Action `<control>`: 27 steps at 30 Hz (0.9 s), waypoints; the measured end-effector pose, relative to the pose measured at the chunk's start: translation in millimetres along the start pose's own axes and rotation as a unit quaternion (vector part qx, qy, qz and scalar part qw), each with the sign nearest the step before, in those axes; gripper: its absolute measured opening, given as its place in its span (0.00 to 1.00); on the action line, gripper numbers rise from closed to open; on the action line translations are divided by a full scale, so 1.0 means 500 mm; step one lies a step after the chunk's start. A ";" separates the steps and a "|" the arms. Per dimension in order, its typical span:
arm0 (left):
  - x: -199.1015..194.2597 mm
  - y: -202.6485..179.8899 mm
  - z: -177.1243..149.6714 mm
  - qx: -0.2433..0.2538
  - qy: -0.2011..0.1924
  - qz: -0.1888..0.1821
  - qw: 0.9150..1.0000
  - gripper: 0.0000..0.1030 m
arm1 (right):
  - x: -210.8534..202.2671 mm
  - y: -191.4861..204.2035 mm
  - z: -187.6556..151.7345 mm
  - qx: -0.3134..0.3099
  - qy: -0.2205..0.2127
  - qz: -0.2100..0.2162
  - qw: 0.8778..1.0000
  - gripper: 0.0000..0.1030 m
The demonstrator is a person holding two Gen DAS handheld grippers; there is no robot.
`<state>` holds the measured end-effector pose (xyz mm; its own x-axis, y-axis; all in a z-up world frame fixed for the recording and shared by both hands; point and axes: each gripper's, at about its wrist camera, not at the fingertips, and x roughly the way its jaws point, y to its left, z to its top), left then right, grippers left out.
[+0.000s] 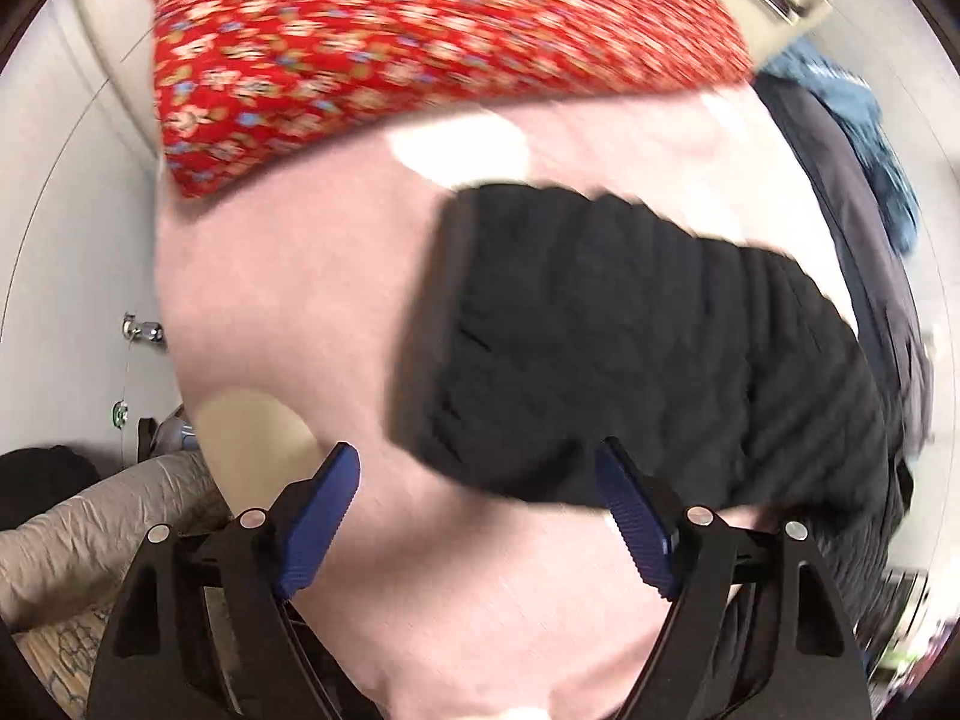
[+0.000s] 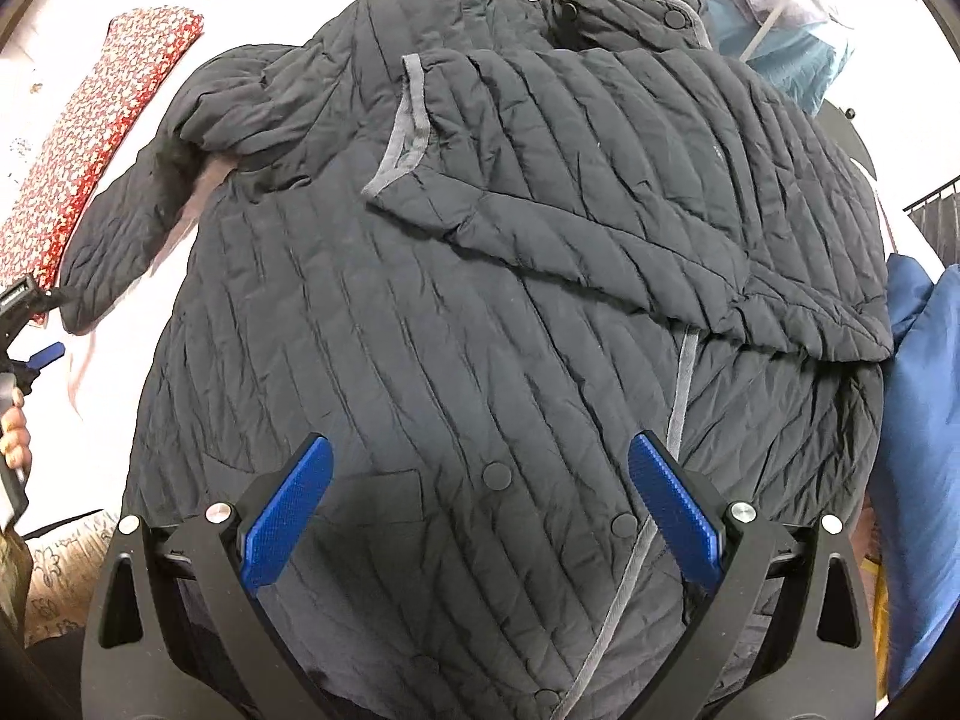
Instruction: Fold large clothes
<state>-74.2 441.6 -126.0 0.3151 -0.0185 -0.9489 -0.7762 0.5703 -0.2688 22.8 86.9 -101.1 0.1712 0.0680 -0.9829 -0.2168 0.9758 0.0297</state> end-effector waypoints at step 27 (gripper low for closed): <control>-0.157 -0.114 0.200 0.068 -0.156 0.094 0.981 0.12 | 0.013 -0.077 -0.006 0.049 0.009 0.009 0.999 0.94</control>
<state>-0.3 492.6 -19.8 0.3423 0.3375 -0.8769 -0.7628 0.6447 -0.0496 29.5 49.1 -108.9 0.1500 0.0823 -0.9853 -0.1244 0.9902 0.0638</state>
